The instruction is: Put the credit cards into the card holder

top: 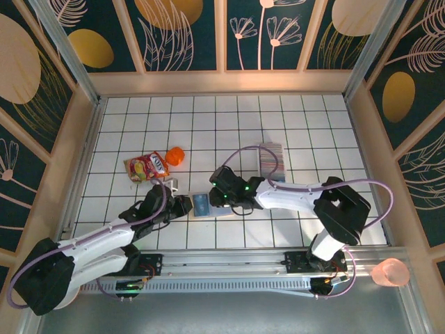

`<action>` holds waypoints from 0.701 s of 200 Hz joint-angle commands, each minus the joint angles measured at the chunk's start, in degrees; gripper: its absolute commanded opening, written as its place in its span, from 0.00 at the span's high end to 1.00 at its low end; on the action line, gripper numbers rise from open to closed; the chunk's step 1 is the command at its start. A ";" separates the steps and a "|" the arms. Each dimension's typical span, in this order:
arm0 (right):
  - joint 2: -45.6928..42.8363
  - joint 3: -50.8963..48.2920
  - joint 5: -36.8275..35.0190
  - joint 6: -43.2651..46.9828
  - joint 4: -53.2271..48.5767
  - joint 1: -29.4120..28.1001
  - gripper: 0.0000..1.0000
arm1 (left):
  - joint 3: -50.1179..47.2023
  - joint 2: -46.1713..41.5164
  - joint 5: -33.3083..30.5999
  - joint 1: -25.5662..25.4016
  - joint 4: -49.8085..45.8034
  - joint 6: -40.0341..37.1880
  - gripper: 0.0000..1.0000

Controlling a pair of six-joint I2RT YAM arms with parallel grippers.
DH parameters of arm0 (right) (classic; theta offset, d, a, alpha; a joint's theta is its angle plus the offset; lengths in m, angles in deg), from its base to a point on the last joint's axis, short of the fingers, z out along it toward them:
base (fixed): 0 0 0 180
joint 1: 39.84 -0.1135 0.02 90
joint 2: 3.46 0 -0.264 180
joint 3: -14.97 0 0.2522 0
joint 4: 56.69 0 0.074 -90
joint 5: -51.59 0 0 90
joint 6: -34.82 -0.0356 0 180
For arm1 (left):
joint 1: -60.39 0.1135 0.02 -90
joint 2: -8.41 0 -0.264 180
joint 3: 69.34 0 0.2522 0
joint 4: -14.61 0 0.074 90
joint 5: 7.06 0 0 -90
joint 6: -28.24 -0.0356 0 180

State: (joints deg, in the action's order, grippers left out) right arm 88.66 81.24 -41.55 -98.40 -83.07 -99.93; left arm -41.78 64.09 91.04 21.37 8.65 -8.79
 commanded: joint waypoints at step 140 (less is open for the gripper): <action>1.25 -3.73 0.94 -4.99 0.33 -2.20 0.63 | 0.00 9.17 -0.89 -0.31 1.59 -2.43 0.97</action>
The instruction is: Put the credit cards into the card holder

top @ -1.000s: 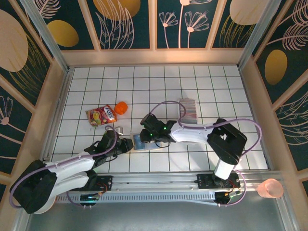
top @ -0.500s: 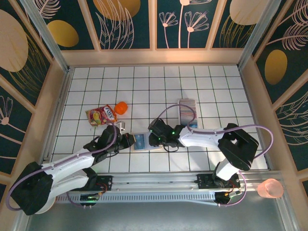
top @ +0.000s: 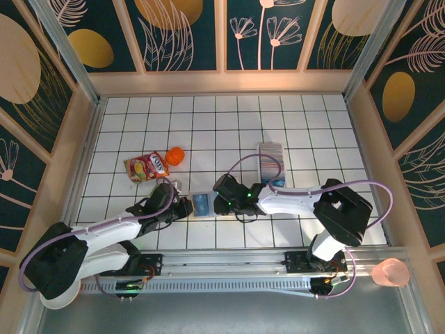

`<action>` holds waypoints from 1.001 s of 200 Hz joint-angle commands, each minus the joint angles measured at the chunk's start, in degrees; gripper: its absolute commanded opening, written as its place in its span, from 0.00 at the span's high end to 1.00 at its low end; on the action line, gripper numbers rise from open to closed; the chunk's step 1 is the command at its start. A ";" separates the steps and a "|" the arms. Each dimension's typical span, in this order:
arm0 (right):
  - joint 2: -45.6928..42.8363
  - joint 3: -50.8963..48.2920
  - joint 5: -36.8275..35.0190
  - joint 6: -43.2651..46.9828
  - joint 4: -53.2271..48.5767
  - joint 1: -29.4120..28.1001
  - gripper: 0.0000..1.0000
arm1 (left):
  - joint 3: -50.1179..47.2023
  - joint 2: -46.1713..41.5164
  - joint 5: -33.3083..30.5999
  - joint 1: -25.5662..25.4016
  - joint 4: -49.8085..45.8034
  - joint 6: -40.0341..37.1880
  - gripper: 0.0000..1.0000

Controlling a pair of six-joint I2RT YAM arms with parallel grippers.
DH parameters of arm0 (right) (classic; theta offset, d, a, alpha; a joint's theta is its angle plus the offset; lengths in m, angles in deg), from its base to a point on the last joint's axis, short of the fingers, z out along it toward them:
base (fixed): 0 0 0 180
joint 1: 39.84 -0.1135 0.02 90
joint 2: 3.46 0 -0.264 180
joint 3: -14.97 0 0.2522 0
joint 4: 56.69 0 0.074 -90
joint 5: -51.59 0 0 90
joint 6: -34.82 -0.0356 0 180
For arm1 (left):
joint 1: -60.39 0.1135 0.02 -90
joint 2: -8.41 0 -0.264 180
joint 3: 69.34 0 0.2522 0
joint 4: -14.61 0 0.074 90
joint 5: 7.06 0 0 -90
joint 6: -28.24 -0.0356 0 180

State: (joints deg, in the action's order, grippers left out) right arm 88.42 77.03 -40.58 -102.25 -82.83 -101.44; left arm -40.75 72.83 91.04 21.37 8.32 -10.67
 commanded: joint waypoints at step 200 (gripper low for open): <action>7.00 3.84 4.99 -3.53 8.58 -1.46 0.44 | -4.49 -0.28 -0.63 -0.30 5.10 1.46 0.98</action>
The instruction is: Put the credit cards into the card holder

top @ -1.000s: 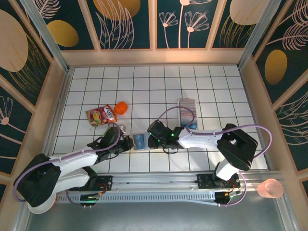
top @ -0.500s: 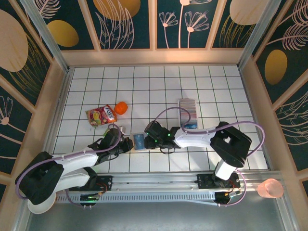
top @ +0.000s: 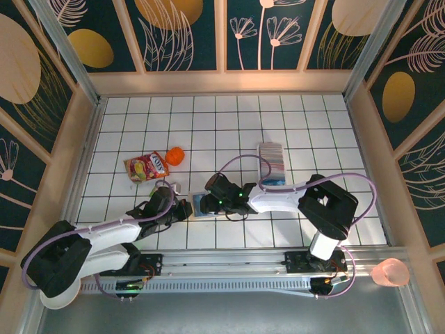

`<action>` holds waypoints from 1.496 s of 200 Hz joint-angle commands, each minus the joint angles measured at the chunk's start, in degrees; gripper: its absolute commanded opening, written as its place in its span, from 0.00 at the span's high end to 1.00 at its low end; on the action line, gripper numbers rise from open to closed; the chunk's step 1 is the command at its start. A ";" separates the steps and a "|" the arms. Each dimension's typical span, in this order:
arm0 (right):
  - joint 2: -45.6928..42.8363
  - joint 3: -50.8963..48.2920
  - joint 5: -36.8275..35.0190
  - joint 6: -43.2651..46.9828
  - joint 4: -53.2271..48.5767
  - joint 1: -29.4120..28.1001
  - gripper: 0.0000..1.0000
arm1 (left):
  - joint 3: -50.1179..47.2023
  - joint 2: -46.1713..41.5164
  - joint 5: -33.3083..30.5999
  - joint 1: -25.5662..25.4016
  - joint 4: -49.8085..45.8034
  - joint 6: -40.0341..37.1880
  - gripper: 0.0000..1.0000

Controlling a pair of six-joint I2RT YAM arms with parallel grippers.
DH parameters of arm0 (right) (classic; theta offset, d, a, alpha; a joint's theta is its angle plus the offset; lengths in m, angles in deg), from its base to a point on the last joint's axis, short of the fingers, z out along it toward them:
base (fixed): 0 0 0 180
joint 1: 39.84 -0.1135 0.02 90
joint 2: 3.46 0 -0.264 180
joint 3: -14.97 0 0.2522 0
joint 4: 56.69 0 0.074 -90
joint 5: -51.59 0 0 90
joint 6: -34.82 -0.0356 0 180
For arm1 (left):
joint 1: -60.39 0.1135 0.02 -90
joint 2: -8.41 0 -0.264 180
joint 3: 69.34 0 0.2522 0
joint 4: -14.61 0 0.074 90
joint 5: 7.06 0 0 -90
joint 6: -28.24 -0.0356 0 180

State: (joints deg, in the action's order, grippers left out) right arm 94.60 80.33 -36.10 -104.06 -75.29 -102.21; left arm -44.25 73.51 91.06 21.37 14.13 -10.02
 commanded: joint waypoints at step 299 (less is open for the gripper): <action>2.36 2.98 7.83 -4.82 15.24 -0.82 0.47 | -4.88 -23.95 -12.34 -0.26 -12.73 11.75 0.89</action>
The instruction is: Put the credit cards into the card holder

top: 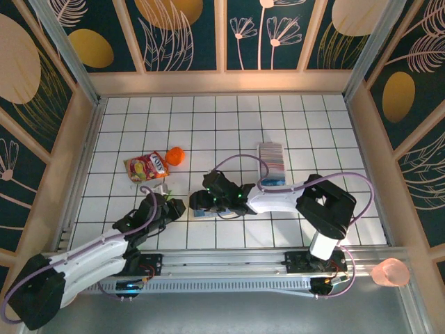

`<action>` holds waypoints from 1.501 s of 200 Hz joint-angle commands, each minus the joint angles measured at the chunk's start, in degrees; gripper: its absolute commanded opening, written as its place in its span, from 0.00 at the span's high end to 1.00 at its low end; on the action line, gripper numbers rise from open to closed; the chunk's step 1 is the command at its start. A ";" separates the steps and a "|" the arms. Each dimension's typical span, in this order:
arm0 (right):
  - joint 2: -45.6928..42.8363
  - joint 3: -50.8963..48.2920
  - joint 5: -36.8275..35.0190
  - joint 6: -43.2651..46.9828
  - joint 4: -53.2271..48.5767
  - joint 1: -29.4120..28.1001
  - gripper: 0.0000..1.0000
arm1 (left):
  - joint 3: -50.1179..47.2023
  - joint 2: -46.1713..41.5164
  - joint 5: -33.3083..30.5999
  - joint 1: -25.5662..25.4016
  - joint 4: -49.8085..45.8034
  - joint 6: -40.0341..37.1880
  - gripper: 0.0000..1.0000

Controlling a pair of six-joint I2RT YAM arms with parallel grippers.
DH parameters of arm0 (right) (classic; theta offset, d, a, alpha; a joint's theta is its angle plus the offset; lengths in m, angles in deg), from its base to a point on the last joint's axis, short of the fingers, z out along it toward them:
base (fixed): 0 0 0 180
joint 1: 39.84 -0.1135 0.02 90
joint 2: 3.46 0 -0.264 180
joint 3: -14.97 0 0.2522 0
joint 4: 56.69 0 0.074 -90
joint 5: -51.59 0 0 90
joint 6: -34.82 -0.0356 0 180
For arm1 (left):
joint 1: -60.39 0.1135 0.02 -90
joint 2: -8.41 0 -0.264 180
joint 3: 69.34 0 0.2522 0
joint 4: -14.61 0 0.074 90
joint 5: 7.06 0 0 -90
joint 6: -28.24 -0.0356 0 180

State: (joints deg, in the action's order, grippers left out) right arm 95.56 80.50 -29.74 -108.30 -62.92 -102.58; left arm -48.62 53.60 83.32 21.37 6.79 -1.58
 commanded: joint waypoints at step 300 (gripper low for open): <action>-41.84 -5.76 -19.10 125.38 -42.65 23.32 0.16 | 7.50 15.35 10.72 -0.31 5.00 -8.74 0.63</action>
State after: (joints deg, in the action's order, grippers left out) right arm 52.53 76.81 -43.67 6.54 -100.62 -81.33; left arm -42.28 67.72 92.33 21.37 9.15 -8.12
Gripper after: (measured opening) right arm 0.833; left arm 0.372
